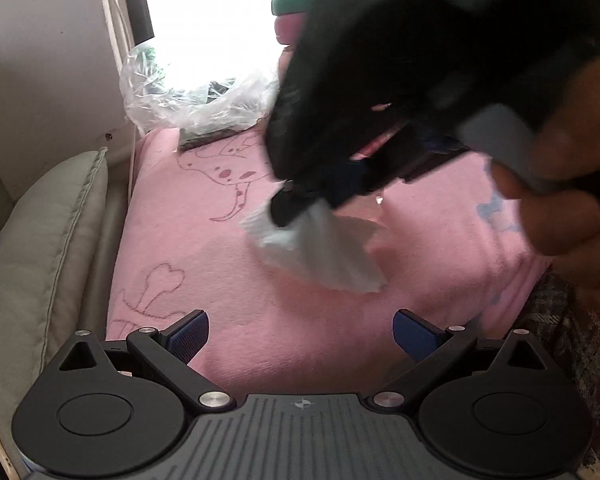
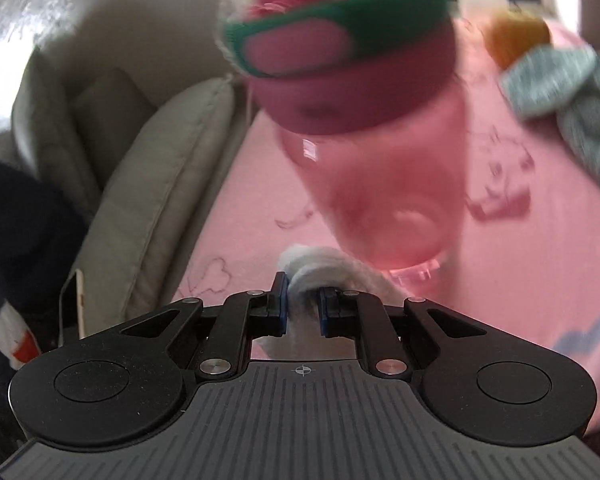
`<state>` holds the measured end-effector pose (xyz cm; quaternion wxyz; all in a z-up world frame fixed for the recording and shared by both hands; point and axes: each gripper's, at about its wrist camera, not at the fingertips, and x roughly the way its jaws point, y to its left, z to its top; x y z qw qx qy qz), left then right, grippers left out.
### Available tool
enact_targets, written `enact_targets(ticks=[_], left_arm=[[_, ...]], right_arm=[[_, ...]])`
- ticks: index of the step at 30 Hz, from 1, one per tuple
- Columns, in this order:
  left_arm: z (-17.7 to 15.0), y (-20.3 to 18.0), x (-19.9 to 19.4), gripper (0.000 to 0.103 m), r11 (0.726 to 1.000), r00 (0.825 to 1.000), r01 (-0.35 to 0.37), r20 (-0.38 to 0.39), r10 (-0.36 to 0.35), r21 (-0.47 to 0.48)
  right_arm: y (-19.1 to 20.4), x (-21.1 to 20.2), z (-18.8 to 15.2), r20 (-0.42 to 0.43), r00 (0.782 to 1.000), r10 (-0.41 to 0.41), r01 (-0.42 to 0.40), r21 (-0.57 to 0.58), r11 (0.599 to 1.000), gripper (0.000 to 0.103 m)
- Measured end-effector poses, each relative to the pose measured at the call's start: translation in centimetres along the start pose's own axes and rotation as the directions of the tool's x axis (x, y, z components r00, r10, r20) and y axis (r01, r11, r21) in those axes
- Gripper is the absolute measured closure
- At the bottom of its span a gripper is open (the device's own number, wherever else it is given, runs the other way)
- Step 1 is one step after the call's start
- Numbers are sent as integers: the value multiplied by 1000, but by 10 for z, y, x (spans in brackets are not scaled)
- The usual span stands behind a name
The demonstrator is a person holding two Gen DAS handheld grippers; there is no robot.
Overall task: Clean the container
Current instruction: 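Grasp the tissue again with the right gripper and wipe the standing bottle's side, then keep wiping the standing pink bottle's side and lid with the right gripper's tissue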
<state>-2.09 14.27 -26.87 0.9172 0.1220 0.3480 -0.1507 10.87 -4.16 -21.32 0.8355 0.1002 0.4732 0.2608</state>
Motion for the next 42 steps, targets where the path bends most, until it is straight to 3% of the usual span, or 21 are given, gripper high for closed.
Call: enact_targets(ticks=[6, 11, 13, 17, 19, 21, 23, 24, 26, 28, 31, 33, 35, 39, 40, 42], left_arm=[[2, -4, 0, 4, 1000, 1000, 19, 7, -19, 8], [6, -11, -5, 4, 999, 998, 52, 30, -52, 15], [9, -12, -6, 4, 998, 997, 65, 43, -66, 16], [12, -18, -3, 4, 997, 997, 68, 37, -69, 35], [11, -21, -2, 4, 997, 997, 67, 27, -68, 44], [11, -22, -1, 4, 997, 998, 63, 19, -64, 52], [11, -21, 0, 4, 997, 998, 57, 15, -58, 55], [11, -21, 0, 4, 997, 998, 53, 14, -54, 54], [10, -19, 0, 4, 998, 999, 45, 10, -46, 53], [10, -18, 1, 4, 998, 999, 39, 6, -39, 50], [10, -18, 1, 4, 998, 999, 40, 4, -41, 48], [9, -18, 1, 4, 998, 999, 43, 6, -43, 50], [9, -17, 0, 4, 998, 999, 44, 10, -45, 52], [9, -17, -1, 4, 998, 999, 43, 14, -44, 49], [9, -18, -2, 4, 998, 999, 43, 17, -43, 49], [9, -19, -4, 4, 998, 999, 44, 22, -45, 50]], right_arm=[[-7, -63, 11, 87, 995, 46, -46, 2, 999, 88], [-10, -104, 16, 217, 975, -47, 59, -52, 997, 86], [-21, -114, 21, 284, 958, -44, 52, -22, 998, 85], [-57, -113, 40, 380, 921, 91, -140, 105, 984, 85], [-80, -95, 50, 381, 909, 169, -267, 221, 938, 85], [-104, -69, 55, 353, 906, 232, -360, 357, 862, 85], [-125, -40, 56, 312, 908, 280, -404, 476, 781, 85], [-131, -27, 54, 287, 917, 278, -393, 516, 761, 85], [-137, -6, 49, 229, 938, 259, -345, 557, 756, 84], [-137, 7, 45, 184, 955, 233, -297, 553, 779, 81], [-134, 15, 43, 141, 969, 201, -245, 521, 817, 81], [-133, 13, 44, 129, 972, 196, -235, 520, 821, 81], [-137, 8, 49, 170, 958, 232, -287, 531, 797, 81], [-136, -21, 62, 321, 880, 351, -473, 511, 718, 81], [-134, -25, 64, 331, 873, 359, -486, 508, 711, 81], [-132, -23, 61, 314, 885, 343, -462, 507, 728, 81]])
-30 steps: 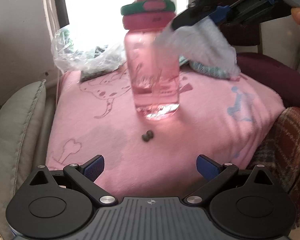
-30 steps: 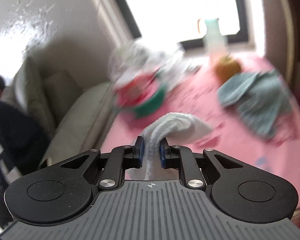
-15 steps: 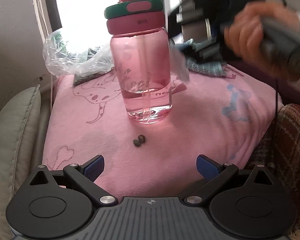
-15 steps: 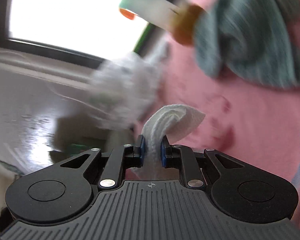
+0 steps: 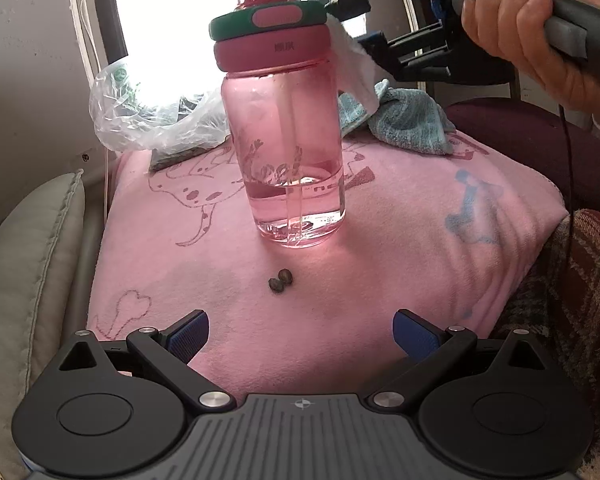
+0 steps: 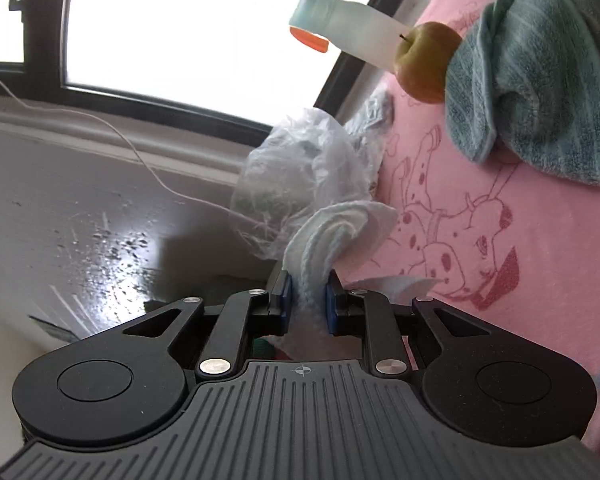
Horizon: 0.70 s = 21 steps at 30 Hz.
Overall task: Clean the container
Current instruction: 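Keep wiping the standing pink bottle's side and lid with the right gripper's tissue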
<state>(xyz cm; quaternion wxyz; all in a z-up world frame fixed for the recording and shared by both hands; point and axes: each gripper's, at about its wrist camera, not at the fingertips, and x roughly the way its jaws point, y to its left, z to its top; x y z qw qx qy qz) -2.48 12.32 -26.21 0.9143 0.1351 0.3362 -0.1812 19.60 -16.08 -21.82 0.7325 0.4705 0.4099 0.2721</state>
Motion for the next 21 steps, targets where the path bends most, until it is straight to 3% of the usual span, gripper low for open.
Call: enact_targets(ticks=[3, 6, 10, 12, 16, 18, 21], left_arm=[[0, 0, -4, 4, 1000, 1000, -8, 6, 8, -1], [-2, 3, -6, 4, 1000, 1000, -23, 4, 23, -10], [-3, 10, -8, 4, 999, 999, -41, 0, 41, -30], [-4, 12, -8, 4, 998, 999, -45, 3, 46, -39], [-6, 14, -8, 4, 998, 999, -39, 4, 39, -47], [-7, 17, -10, 4, 998, 999, -43, 7, 43, -49], [-9, 24, -14, 4, 996, 998, -54, 13, 55, -69]], right_arm=[[-23, 11, -10, -26, 990, -137, 138, 29, 990, 81], [-43, 21, -23, -75, 954, -291, 292, 3, 956, 81], [-27, 15, -39, -47, 935, -352, 344, -126, 931, 81], [-3, 12, -55, -34, 910, -413, 388, -284, 877, 81], [44, 18, -100, -9, 878, -479, 380, -596, 707, 82], [65, 22, -115, 8, 880, -474, 352, -682, 641, 82], [94, 32, -128, -6, 907, -421, 278, -741, 611, 83]])
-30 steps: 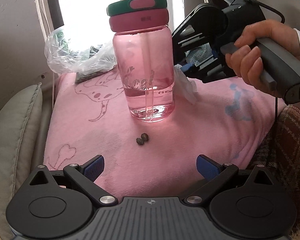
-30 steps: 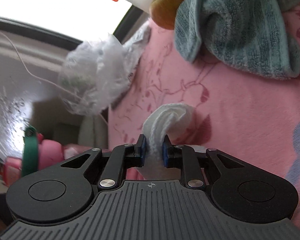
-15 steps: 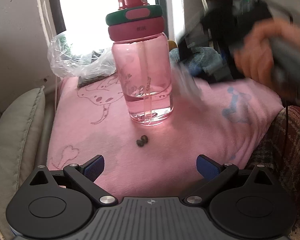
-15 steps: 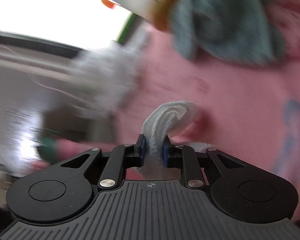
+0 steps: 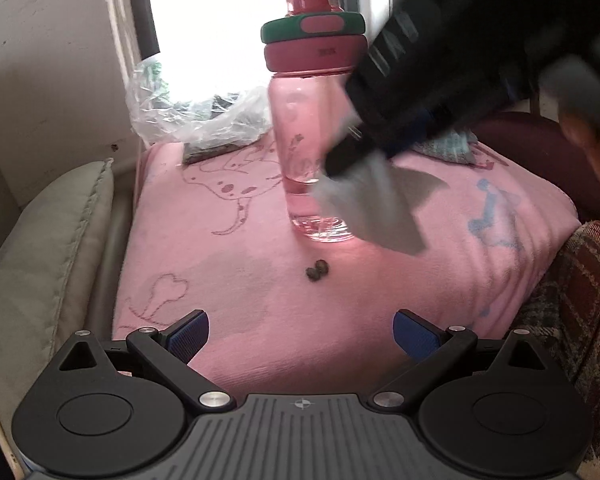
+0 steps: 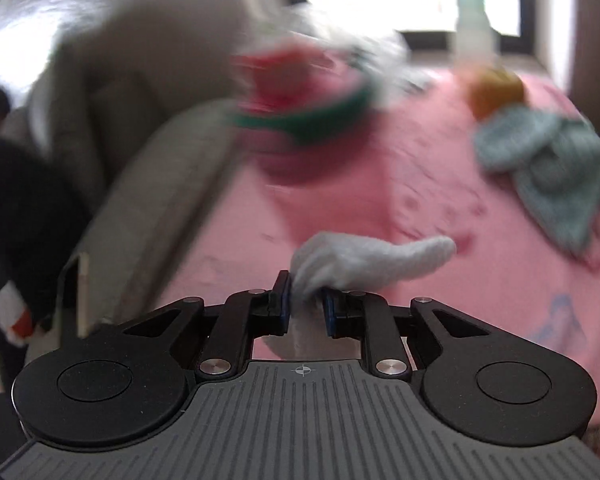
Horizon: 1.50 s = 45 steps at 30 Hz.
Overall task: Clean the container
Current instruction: 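Keep wiping the standing pink bottle's side and lid with the right gripper's tissue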
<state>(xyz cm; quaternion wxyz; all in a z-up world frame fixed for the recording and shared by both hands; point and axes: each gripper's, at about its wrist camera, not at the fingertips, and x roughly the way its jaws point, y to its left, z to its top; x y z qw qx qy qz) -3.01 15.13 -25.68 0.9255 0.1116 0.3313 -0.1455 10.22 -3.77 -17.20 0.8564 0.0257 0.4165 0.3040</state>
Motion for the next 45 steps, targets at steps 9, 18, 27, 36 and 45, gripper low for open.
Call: enact_targets(ticks=[9, 18, 27, 36, 45], left_arm=[[-5, 17, -7, 4, 998, 999, -37, 9, 37, -48], [-8, 22, -5, 4, 997, 999, -51, -14, 50, -58], [-6, 8, 3, 4, 1000, 999, -27, -30, 27, -11], [-1, -12, 11, 4, 998, 999, 11, -49, -8, 64], [3, -19, 8, 4, 998, 998, -25, -58, 29, 64]], right_arm=[[53, 14, 45, 159, 987, -12, 32, -121, 992, 86], [32, 56, 11, -26, 999, -44, 43, -19, 999, 88], [-24, -1, -15, 26, 998, -62, 61, 39, 997, 94], [-83, -61, -10, 265, 963, -50, -13, 230, 973, 94], [-135, -18, -17, 237, 964, 120, -234, 541, 808, 89]])
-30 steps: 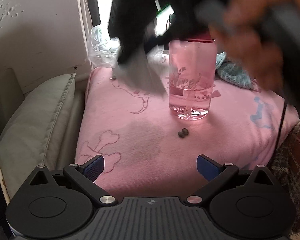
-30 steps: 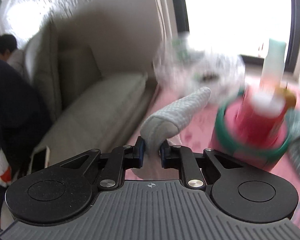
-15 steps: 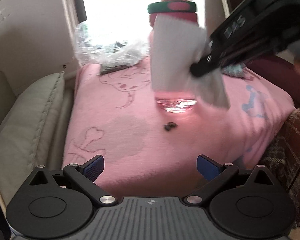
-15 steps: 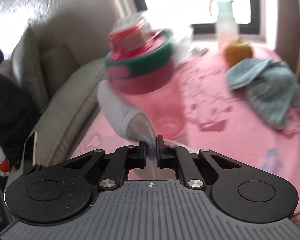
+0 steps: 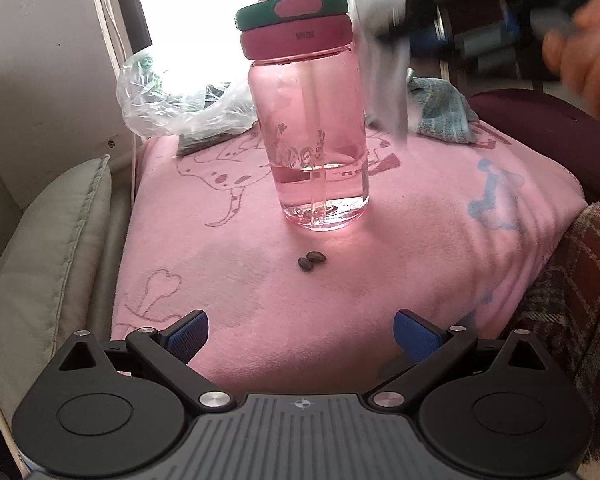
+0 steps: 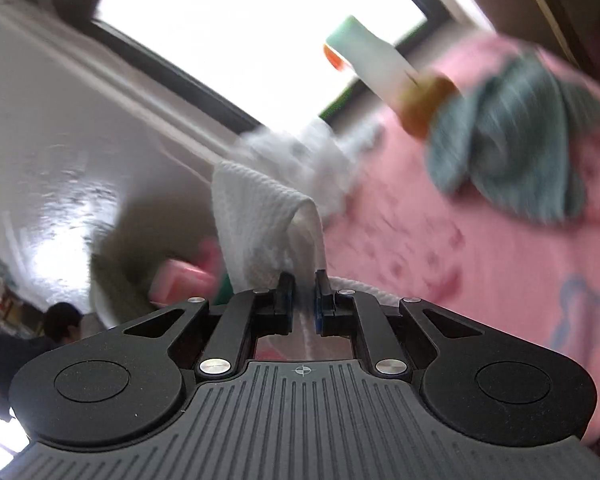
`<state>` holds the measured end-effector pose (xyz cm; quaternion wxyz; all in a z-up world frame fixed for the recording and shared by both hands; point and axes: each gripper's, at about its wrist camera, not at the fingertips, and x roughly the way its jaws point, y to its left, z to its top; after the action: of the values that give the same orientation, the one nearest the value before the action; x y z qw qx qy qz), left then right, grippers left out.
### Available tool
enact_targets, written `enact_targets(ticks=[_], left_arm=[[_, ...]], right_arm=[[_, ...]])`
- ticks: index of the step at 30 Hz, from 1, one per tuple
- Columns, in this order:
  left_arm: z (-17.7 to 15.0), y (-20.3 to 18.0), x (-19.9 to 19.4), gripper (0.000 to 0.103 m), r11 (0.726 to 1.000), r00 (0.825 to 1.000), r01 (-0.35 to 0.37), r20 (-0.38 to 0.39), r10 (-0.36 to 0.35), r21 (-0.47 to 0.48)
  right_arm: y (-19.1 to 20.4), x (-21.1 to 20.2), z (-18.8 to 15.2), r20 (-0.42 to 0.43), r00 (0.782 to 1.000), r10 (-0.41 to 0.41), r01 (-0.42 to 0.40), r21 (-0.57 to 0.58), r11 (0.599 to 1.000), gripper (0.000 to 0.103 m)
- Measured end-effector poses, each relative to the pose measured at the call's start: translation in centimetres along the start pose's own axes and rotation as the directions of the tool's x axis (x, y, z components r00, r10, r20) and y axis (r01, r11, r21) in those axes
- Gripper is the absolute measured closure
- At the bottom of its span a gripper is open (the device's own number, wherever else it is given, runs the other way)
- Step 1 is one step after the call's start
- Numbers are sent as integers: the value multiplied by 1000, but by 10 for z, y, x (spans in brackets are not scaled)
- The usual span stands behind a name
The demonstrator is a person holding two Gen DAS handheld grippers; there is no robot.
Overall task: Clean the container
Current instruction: 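Keep wiping the standing pink bottle's side and lid with the right gripper's tissue, then open the right gripper and drop the tissue beside the teal towel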
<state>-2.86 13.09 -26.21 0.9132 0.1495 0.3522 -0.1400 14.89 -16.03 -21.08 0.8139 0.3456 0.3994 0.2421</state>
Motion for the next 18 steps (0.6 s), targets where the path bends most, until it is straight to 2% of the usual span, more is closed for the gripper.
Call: enact_targets(ticks=[3, 6, 8, 12, 14, 15, 16, 17, 18], left_arm=[[1, 0, 0, 4, 1000, 1000, -9, -5, 9, 5], [4, -1, -2, 4, 1000, 1000, -20, -6, 20, 4], [6, -1, -3, 4, 1000, 1000, -26, -8, 26, -1], [10, -2, -6, 3, 999, 999, -39, -7, 39, -12], [12, -4, -8, 3, 999, 999, -41, -4, 41, -18], [13, -5, -9, 3, 999, 999, -41, -3, 41, -21], [14, -5, -10, 3, 999, 999, -42, -1, 42, -23], [15, -6, -11, 3, 999, 999, -42, 0, 42, -26], [15, -7, -12, 3, 999, 999, -42, 4, 42, -24]], right_arm=[[-13, 17, -11, -103, 990, -94, 95, 0, 995, 88], [-17, 26, -20, -152, 975, -164, 157, -58, 986, 88], [-14, 24, -18, -127, 974, -189, 177, -95, 980, 89], [-4, 8, -1, 9, 968, -251, 249, -169, 954, 88], [-5, 10, 8, 20, 951, -308, 306, -196, 932, 72], [-7, 14, 12, -5, 935, -355, 346, -209, 915, 47], [-10, 19, 15, -38, 913, -406, 389, -221, 894, 40], [-13, 20, 14, -54, 895, -442, 421, -225, 879, 41], [-15, 16, 13, -53, 890, -453, 432, -218, 875, 41]])
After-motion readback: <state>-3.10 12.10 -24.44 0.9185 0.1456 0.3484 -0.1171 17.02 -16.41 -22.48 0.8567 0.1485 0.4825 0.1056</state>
